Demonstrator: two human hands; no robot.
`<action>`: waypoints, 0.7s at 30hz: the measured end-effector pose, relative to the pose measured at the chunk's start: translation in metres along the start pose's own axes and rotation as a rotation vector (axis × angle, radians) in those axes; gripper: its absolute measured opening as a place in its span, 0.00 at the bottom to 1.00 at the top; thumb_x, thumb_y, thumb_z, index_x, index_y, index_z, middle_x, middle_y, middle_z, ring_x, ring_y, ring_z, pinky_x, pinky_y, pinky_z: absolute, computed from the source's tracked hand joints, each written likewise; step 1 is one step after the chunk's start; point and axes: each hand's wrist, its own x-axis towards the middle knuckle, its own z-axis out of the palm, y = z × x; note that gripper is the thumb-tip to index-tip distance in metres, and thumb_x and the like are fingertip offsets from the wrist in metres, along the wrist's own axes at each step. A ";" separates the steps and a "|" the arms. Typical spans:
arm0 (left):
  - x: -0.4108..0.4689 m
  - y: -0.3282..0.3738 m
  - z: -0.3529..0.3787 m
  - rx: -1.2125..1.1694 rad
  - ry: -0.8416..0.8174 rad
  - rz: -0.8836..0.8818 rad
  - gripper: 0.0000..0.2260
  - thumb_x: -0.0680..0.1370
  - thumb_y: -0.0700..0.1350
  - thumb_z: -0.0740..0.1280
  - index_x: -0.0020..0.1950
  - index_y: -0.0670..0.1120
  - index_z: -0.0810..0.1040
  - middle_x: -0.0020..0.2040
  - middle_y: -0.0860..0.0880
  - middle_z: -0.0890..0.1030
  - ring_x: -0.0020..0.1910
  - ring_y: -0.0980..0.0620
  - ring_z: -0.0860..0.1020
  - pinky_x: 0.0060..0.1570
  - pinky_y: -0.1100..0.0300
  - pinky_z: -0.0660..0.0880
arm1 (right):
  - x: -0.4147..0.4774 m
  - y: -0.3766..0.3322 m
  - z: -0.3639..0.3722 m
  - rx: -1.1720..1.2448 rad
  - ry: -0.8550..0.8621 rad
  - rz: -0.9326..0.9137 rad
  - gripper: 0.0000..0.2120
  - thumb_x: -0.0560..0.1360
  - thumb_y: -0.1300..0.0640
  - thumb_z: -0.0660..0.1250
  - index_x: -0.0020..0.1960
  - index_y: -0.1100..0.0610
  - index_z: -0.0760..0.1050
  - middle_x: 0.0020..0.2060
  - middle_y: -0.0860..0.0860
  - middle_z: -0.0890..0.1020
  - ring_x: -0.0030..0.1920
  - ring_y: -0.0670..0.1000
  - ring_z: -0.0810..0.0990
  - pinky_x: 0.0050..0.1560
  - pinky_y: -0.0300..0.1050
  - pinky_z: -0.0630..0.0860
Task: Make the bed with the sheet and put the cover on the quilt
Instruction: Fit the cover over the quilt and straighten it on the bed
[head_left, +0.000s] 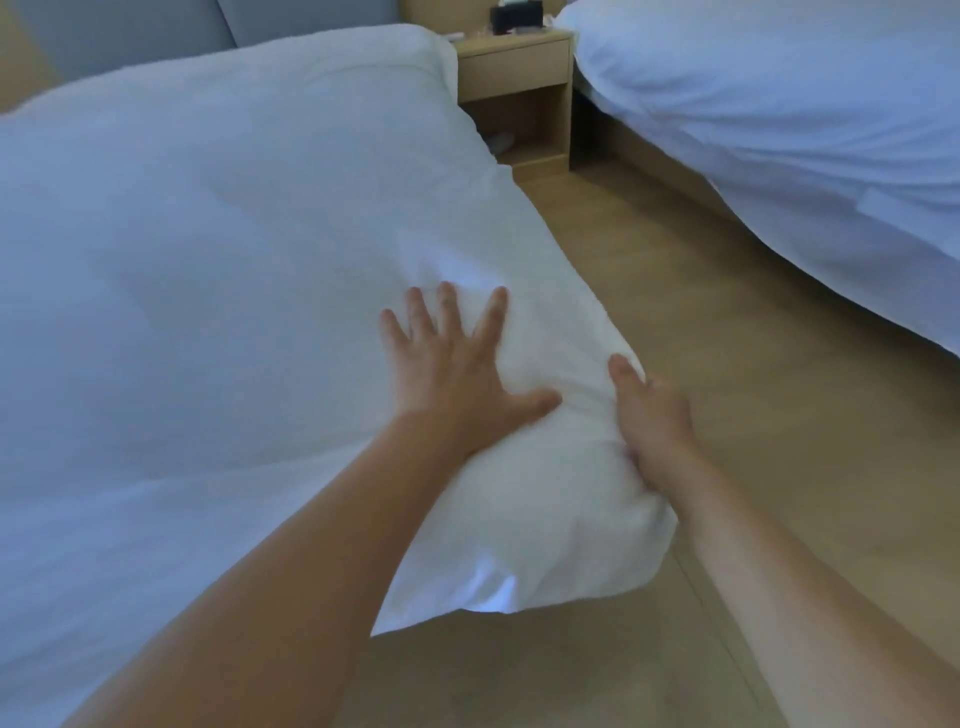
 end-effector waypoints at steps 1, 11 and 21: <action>0.003 0.003 -0.002 -0.003 -0.038 -0.018 0.50 0.61 0.79 0.56 0.76 0.59 0.42 0.77 0.42 0.47 0.75 0.36 0.45 0.70 0.37 0.45 | 0.006 0.007 -0.004 0.051 0.038 0.028 0.24 0.78 0.48 0.62 0.53 0.71 0.76 0.49 0.61 0.81 0.53 0.59 0.78 0.46 0.50 0.71; 0.006 0.022 -0.003 -0.034 -0.039 -0.119 0.50 0.60 0.79 0.58 0.75 0.62 0.41 0.77 0.41 0.43 0.75 0.35 0.42 0.68 0.32 0.42 | -0.024 0.056 -0.009 0.139 -0.601 0.184 0.23 0.76 0.33 0.54 0.59 0.47 0.75 0.51 0.45 0.81 0.51 0.44 0.78 0.54 0.43 0.73; 0.002 0.018 0.000 -0.034 -0.016 -0.084 0.48 0.62 0.78 0.59 0.76 0.60 0.44 0.78 0.43 0.45 0.76 0.39 0.42 0.69 0.34 0.41 | -0.011 0.068 -0.015 -0.315 -0.295 0.055 0.27 0.71 0.32 0.61 0.52 0.56 0.74 0.47 0.56 0.77 0.53 0.55 0.76 0.50 0.47 0.70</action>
